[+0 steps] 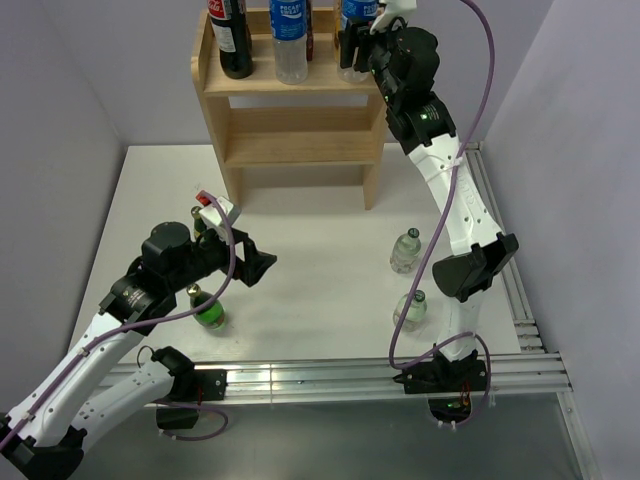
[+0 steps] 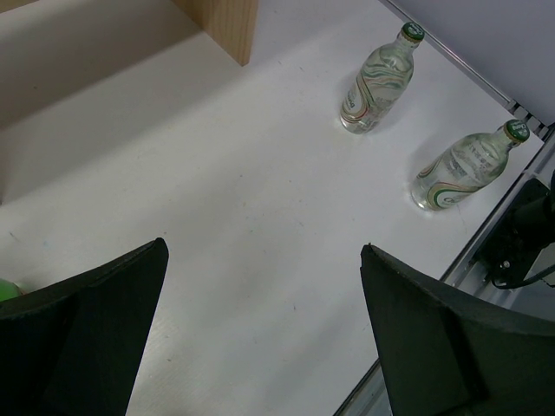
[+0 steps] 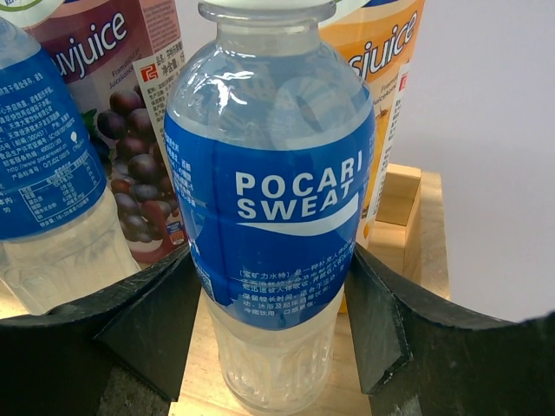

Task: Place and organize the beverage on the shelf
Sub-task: Place the drink on the shelf.

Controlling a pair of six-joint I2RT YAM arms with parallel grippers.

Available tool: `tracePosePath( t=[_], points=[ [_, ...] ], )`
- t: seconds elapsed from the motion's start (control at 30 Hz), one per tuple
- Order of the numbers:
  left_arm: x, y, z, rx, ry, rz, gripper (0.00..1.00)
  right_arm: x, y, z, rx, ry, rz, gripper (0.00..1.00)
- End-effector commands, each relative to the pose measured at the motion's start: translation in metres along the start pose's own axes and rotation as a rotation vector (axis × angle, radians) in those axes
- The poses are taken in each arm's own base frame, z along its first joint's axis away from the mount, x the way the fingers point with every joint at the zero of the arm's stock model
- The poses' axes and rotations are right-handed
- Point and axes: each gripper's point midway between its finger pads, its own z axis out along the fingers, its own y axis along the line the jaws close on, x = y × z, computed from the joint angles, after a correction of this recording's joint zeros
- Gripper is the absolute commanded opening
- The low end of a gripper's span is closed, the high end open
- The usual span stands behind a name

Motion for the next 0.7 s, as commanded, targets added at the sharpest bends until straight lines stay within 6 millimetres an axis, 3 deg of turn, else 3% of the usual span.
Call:
tracePosePath(
  t=[0.0,0.37,0.67],
  points=[
    [-0.012,-0.002,-0.001,0.014,-0.049,0.011,1.00,0.055,-0.001,-0.001,0.026,0.181,-0.011,0.68],
    [-0.014,0.002,0.000,0.013,-0.057,0.000,0.99,0.047,-0.004,-0.007,0.037,0.163,-0.014,0.87],
    [-0.018,0.006,-0.003,-0.006,-0.084,-0.019,1.00,0.035,-0.006,-0.020,0.043,0.143,0.000,0.89]
  ],
)
